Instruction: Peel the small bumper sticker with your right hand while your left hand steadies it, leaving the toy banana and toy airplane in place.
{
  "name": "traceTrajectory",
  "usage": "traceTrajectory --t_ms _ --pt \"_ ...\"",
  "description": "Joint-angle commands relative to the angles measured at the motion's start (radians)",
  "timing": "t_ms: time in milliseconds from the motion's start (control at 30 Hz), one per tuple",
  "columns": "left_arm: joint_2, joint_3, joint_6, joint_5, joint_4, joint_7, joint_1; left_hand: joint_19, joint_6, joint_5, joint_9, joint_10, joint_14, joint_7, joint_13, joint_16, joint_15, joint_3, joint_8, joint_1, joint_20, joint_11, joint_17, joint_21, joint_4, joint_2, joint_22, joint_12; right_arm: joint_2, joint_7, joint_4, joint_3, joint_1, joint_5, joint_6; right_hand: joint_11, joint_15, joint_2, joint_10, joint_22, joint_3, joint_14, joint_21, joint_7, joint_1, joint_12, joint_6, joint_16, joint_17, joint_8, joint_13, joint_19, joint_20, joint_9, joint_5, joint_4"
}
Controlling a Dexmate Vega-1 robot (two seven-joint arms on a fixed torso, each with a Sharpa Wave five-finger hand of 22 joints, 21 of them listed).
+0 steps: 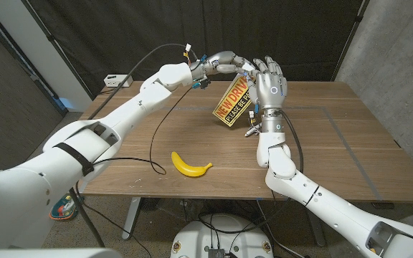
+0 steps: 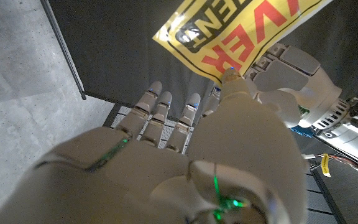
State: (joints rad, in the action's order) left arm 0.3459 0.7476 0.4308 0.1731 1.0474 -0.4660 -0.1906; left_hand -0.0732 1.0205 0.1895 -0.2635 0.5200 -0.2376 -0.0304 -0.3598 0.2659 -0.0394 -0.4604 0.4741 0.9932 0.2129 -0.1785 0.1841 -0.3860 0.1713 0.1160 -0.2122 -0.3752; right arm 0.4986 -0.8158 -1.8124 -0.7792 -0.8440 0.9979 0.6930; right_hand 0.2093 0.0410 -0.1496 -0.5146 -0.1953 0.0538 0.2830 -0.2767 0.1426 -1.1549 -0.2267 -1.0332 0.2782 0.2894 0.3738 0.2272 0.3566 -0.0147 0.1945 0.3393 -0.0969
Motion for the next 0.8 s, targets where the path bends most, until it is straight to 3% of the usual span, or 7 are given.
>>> traceTrajectory --t_ms 33,467,800 --pt "-0.016 -0.028 -0.049 0.030 0.030 0.075 -0.041 0.006 0.017 0.005 -0.014 0.007 -0.003 -0.010 -0.003 -0.003 -0.015 0.003 0.015 0.015 0.001 0.001 0.002 -0.007 -0.002 0.001 -0.003 -0.001 0.008 -0.026 -0.010 0.011 -0.018 -0.014 -0.028 -0.001 0.171 -0.018 -0.009 -0.002 0.003 0.007 -0.001 -0.021 -0.004 -0.008 -0.022 0.011 0.004 0.007 0.002 0.001 -0.012 0.011 -0.004 -0.005" --pt "-0.050 -0.067 -0.109 0.099 0.024 0.163 -0.082 -0.011 0.024 0.008 -0.016 0.030 -0.018 -0.031 -0.010 0.000 -0.034 0.007 0.012 0.031 -0.001 -0.003 0.002 -0.016 0.001 0.006 -0.003 -0.005 0.010 -0.003 -0.021 0.022 -0.046 -0.030 -0.009 -0.001 0.173 -0.016 -0.005 -0.002 0.007 -0.013 0.003 -0.032 -0.019 -0.001 -0.034 0.007 0.007 0.008 0.001 -0.012 -0.032 0.013 -0.007 -0.010" --pt "-0.032 -0.072 -0.128 0.086 0.068 0.214 -0.100 -0.020 0.030 0.010 -0.019 0.040 -0.024 -0.040 -0.016 0.000 -0.039 0.011 0.011 0.043 -0.008 -0.005 0.002 -0.021 0.003 0.006 -0.002 -0.005 0.006 -0.003 -0.023 0.028 -0.058 -0.043 0.006 0.000 0.174 -0.015 0.002 -0.003 0.006 -0.031 0.005 -0.031 -0.025 0.005 -0.041 0.003 0.009 0.007 0.001 -0.019 -0.041 0.015 -0.010 -0.012"
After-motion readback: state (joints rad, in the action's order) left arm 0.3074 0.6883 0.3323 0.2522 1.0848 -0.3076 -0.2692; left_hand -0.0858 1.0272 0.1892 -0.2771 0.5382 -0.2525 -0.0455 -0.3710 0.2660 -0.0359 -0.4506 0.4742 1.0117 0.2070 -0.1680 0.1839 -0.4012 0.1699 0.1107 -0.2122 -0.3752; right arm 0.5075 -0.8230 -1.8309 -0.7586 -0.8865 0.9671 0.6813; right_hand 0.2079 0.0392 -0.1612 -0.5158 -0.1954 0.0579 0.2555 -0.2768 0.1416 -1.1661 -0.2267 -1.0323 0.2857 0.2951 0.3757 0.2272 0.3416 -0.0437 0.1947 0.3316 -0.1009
